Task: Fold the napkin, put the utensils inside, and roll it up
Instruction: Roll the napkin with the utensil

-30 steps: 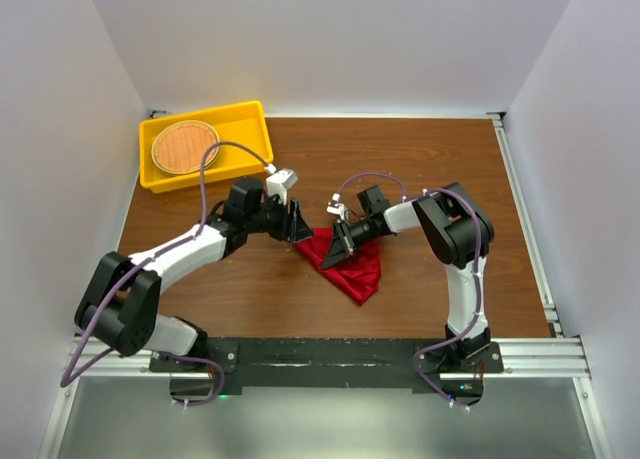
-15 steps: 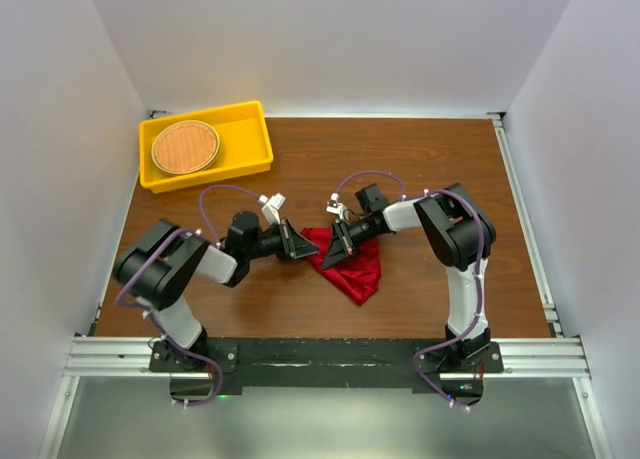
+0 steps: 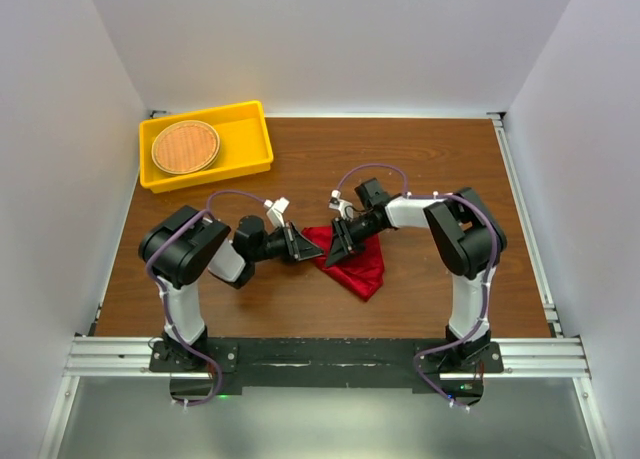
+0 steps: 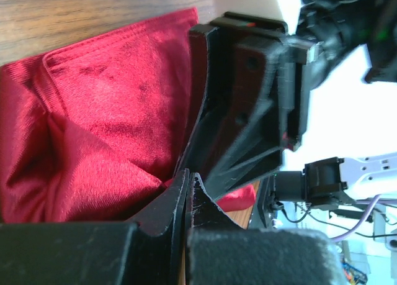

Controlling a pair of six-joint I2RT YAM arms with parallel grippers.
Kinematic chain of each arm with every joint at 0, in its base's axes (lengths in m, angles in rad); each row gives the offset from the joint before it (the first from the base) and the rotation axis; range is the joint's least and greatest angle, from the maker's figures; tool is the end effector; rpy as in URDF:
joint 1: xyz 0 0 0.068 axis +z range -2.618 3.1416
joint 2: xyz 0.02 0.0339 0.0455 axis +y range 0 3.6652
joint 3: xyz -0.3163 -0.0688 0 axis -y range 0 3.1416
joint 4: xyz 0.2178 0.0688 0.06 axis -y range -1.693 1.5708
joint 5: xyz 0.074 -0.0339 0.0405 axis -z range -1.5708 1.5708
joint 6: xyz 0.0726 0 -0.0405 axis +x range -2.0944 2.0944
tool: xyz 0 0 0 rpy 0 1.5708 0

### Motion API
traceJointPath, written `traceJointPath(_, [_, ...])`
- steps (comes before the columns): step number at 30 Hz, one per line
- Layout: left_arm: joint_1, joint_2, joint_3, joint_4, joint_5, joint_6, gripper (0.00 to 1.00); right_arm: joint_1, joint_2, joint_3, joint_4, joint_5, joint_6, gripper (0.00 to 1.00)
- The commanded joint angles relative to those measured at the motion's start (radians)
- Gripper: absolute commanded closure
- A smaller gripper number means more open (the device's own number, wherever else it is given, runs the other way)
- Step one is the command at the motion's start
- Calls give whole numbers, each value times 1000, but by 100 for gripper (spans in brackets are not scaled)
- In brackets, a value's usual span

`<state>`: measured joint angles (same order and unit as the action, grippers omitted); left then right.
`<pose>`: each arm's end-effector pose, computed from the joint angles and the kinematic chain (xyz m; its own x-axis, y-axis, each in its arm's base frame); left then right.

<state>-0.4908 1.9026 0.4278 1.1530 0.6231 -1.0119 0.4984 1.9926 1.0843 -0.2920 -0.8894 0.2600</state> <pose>0.2709 -0.1928 0.1595 -0.8864 -0.3070 -0.3466 0.2254 0.3678 -0.9022 0.3017 0.2284 0.1557 -0.9321 -0.3229 -0.1638 -0.3192 0.5193 0.7927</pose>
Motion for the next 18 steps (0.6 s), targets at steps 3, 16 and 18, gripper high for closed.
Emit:
traceJointPath(3, [6,29,20,-210,-79,107,100,9,-67,38,-202,297,-53,62])
traceJointPath(16, [6,47,137,-438,-76,154,100,74,-343,-64,-338,582,-97,45])
traceJointPath(18, [6,50,160,-486,-71,168,100,81,-365,-87,-340,633,-87,45])
